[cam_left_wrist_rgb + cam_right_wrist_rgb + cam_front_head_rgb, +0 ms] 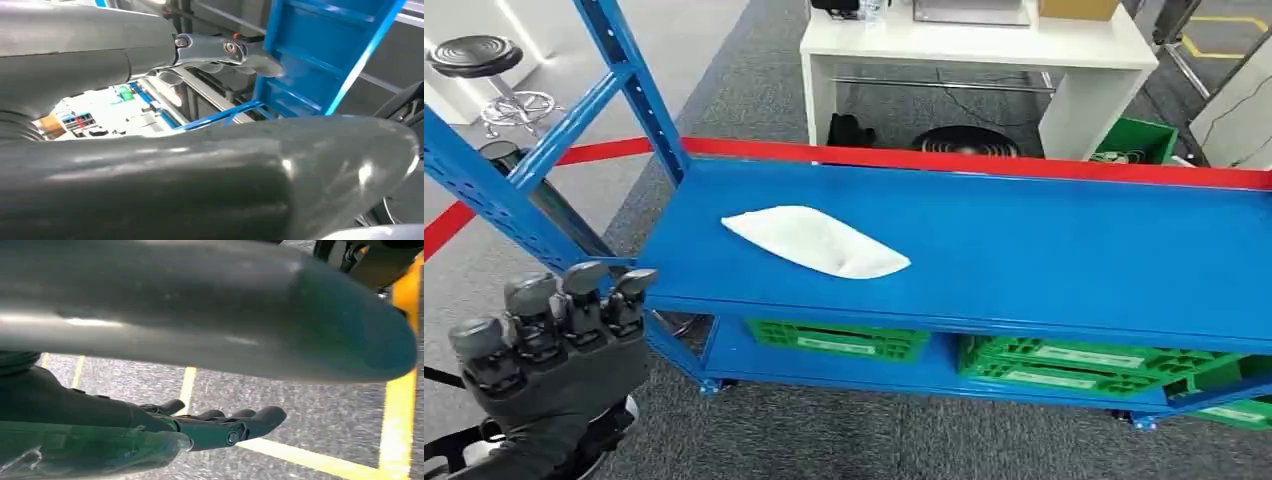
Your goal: Take the parts from the cabinet and place them on the table.
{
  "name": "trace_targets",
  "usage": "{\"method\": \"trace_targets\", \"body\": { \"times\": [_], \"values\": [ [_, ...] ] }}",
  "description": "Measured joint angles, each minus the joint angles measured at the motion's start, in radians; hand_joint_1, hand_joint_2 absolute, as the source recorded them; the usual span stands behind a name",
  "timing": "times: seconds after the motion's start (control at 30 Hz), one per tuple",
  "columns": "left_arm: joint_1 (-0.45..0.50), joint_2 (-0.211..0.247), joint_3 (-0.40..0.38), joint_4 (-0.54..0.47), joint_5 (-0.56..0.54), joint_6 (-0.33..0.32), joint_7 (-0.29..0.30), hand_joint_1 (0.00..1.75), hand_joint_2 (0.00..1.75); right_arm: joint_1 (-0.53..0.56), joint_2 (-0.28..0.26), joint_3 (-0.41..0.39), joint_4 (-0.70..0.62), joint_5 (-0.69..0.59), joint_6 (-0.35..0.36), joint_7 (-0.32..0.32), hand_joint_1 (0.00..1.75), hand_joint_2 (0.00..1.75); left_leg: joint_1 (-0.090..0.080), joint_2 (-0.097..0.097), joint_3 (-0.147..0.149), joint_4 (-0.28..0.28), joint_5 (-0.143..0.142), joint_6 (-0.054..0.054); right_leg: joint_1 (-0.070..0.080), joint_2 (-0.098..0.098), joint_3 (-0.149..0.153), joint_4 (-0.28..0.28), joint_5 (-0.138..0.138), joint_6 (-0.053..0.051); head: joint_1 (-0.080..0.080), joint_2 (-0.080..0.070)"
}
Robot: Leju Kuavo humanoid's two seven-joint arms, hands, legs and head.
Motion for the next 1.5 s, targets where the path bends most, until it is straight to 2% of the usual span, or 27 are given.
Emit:
{"method": "trace_targets", "body": {
  "times": [0.07,0.13,0.17,0.23,0.27,0.37,0.4,0.43,0.47,0.57,0.6,0.63,0.77,0.8,0.87,0.9,0.93,0.97,1.0,1.07,1.1,1.2,1.27,1.3,1.37,1.43,1.5],
  "values": [
    [0.012,0.006,0.002,0.000,0.000,-0.001,-0.012,0.00,0.00,0.001,0.000,0.000,0.000,-0.003,0.000,-0.003,0.00,0.00,0.000,0.001,0.025,-0.001,-0.023,-0.010,-0.001,0.000,0.049,-0.152,0.130,-0.001,0.001,0.000],
    [0.023,0.015,0.004,-0.002,-0.001,-0.005,-0.020,0.00,0.00,-0.001,0.001,0.000,0.000,-0.004,0.000,-0.005,0.00,0.00,-0.006,-0.001,0.034,0.002,-0.036,-0.018,0.001,0.000,0.058,-0.163,0.107,-0.022,0.001,0.000],
    [0.029,0.019,0.005,-0.002,-0.002,-0.008,-0.024,0.00,0.00,0.001,0.001,0.000,0.000,-0.006,0.000,-0.006,0.00,0.00,-0.006,-0.002,0.038,0.003,-0.037,-0.021,0.001,0.001,0.055,-0.164,0.122,-0.026,0.001,0.000],
    [0.036,0.023,0.009,-0.002,-0.005,-0.008,-0.029,0.00,0.00,0.000,0.002,-0.001,0.000,-0.006,0.000,-0.008,0.00,0.00,-0.006,-0.002,0.031,0.009,-0.035,-0.025,-0.003,0.002,0.061,-0.165,0.121,-0.033,-0.001,0.000],
    [0.037,0.024,0.011,-0.003,-0.010,-0.007,-0.029,0.00,0.00,0.001,0.002,-0.001,0.000,-0.006,-0.001,-0.010,0.00,0.00,-0.005,0.000,0.017,0.041,-0.032,-0.033,-0.003,0.001,0.067,-0.169,0.119,-0.036,0.000,0.000],
    [0.045,0.027,0.020,-0.003,-0.051,0.000,-0.014,0.00,0.00,-0.002,0.002,-0.002,0.000,-0.006,-0.003,-0.011,0.00,0.00,0.001,0.001,-0.113,0.248,-0.117,-0.052,-0.003,0.000,0.076,-0.173,0.110,-0.048,-0.003,0.000],
    [0.052,0.031,0.027,-0.002,-0.082,0.012,0.003,0.00,1.75,-0.003,0.002,-0.002,0.000,-0.007,-0.003,-0.011,0.00,0.00,0.003,0.001,-0.153,0.296,-0.140,-0.055,-0.003,0.000,0.078,-0.173,0.107,-0.051,-0.003,0.000],
    [0.058,0.036,0.032,-0.001,-0.131,0.034,0.018,0.00,1.75,-0.002,0.002,-0.002,0.000,-0.007,-0.003,-0.011,0.00,0.00,0.005,0.001,-0.172,0.304,-0.133,-0.057,-0.003,0.001,0.081,-0.173,0.104,-0.051,-0.003,0.000],
    [0.063,0.044,0.039,0.000,-0.198,0.062,0.032,0.00,1.75,0.000,0.002,-0.002,0.000,-0.007,-0.002,-0.011,0.00,0.00,0.006,0.001,-0.172,0.277,-0.102,-0.057,-0.003,0.001,0.086,-0.173,0.099,-0.051,-0.003,0.000],
    [0.079,0.073,0.059,0.007,-0.343,0.115,0.068,0.00,1.75,0.000,0.002,-0.002,0.000,-0.007,-0.001,-0.014,0.00,0.00,0.008,0.003,-0.095,0.068,0.047,-0.051,-0.004,0.004,0.101,-0.175,0.090,-0.044,-0.003,0.000],
    [0.082,0.086,0.065,0.013,-0.374,0.121,0.077,0.00,1.75,-0.001,0.002,-0.002,0.000,-0.006,0.000,-0.014,0.00,0.00,0.007,0.007,-0.085,0.013,0.041,-0.047,0.001,0.005,0.103,-0.168,0.086,-0.038,-0.005,0.000],
    [0.086,0.093,0.069,0.022,-0.409,0.129,0.088,0.00,1.75,-0.001,0.002,-0.002,0.000,-0.005,0.000,-0.015,0.00,0.00,0.006,0.009,-0.085,0.015,0.027,-0.044,0.002,0.006,0.101,-0.172,0.082,-0.032,-0.005,0.000],
    [0.097,0.129,0.085,0.056,-0.535,0.147,0.125,0.00,1.75,-0.003,0.002,-0.003,0.000,0.003,0.004,-0.015,0.00,0.00,0.008,0.006,-0.070,-0.002,0.060,-0.020,-0.002,0.002,0.107,-0.160,0.062,-0.012,-0.002,0.000],
    [0.097,0.136,0.085,0.070,-0.544,0.147,0.128,0.00,1.75,-0.004,0.002,-0.003,0.000,0.004,0.004,-0.015,0.00,0.00,0.008,0.007,-0.068,-0.002,0.058,-0.016,0.001,0.002,0.087,-0.116,0.028,-0.011,0.000,0.000],
    [0.097,0.149,0.087,0.097,-0.573,0.145,0.137,0.00,1.75,-0.003,0.002,-0.004,0.000,0.007,0.006,-0.014,0.00,0.00,0.007,0.007,-0.068,-0.001,0.055,-0.010,0.001,0.002,0.012,0.037,-0.053,-0.009,0.000,0.000],
    [0.097,0.154,0.086,0.111,-0.588,0.145,0.142,0.00,1.75,-0.002,0.002,-0.005,0.000,0.008,0.006,-0.013,0.00,0.00,0.005,0.007,-0.068,-0.001,0.054,-0.008,0.001,0.002,-0.022,0.103,-0.079,-0.007,0.000,0.000],
    [0.098,0.160,0.086,0.125,-0.608,0.146,0.152,0.00,1.75,0.000,0.000,-0.006,0.000,0.009,0.005,-0.013,0.00,0.00,0.005,0.006,-0.067,-0.001,0.053,-0.007,0.001,0.002,-0.041,0.134,-0.080,-0.007,0.000,0.000],
    [0.098,0.164,0.086,0.137,-0.626,0.148,0.161,0.00,1.75,0.000,-0.001,-0.007,0.000,0.010,0.005,-0.013,0.00,0.00,0.005,0.006,-0.065,-0.001,0.051,-0.006,0.001,0.002,-0.035,0.114,-0.056,-0.008,0.000,0.000],
    [0.097,0.168,0.086,0.147,-0.644,0.153,0.169,0.00,1.75,0.000,-0.003,-0.007,0.000,0.010,0.005,-0.012,0.00,0.00,0.005,0.004,-0.062,0.000,0.049,-0.007,0.001,0.002,-0.008,0.050,-0.013,-0.010,0.000,0.000],
    [0.094,0.172,0.085,0.171,-0.698,0.169,0.197,0.00,1.75,-0.002,-0.005,-0.008,-0.001,0.010,0.004,-0.012,0.00,0.00,0.005,0.003,-0.052,0.001,0.043,-0.015,0.001,0.001,0.079,-0.130,0.075,-0.013,0.000,0.000],
    [0.093,0.174,0.085,0.181,-0.711,0.174,0.206,0.00,1.75,-0.004,-0.005,-0.008,-0.001,0.010,0.004,-0.012,0.00,0.00,-0.001,0.003,-0.051,0.004,0.038,-0.021,0.002,0.001,0.095,-0.171,0.079,-0.013,0.001,0.000],
    [0.079,0.178,0.083,0.211,-0.770,0.187,0.245,0.00,1.75,-0.003,-0.005,-0.009,-0.001,0.011,0.004,-0.008,0.00,0.00,0.000,0.001,-0.050,0.002,0.040,-0.031,0.005,0.003,0.098,-0.172,0.085,-0.028,-0.001,0.000],
    [0.069,0.179,0.082,0.231,-0.814,0.195,0.275,0.00,1.75,-0.004,-0.005,-0.010,-0.001,0.012,0.003,-0.003,0.00,0.00,0.001,0.002,-0.052,0.006,0.031,-0.042,-0.001,0.002,0.101,-0.179,0.091,-0.039,0.000,0.000],
    [0.061,0.180,0.082,0.240,-0.824,0.197,0.283,0.00,1.75,-0.004,-0.006,-0.011,-0.002,0.013,0.002,-0.002,0.00,0.00,0.001,0.003,-0.064,0.036,0.007,-0.048,-0.002,0.002,0.101,-0.179,0.090,-0.045,-0.007,0.000],
    [0.044,0.180,0.079,0.270,-0.863,0.197,0.319,0.00,1.75,-0.006,-0.006,-0.012,-0.002,0.016,0.000,0.002,0.00,0.00,0.007,0.003,-0.140,0.191,-0.072,-0.057,-0.001,0.001,0.100,-0.179,0.089,-0.049,-0.010,0.000],
    [0.039,0.181,0.078,0.300,-0.892,0.197,0.346,0.00,1.75,-0.005,-0.006,-0.014,-0.003,0.019,0.000,0.005,0.00,0.00,0.009,0.004,-0.206,0.317,-0.107,-0.061,-0.001,0.001,0.100,-0.179,0.088,-0.050,-0.010,0.000],
    [0.025,0.180,0.075,0.323,-0.919,0.198,0.366,0.00,1.75,-0.004,-0.006,-0.016,-0.003,0.024,0.000,0.006,0.00,0.00,0.012,0.004,-0.190,0.269,-0.052,-0.061,-0.002,0.001,0.102,-0.179,0.087,-0.049,-0.011,0.000]
  ]
}}
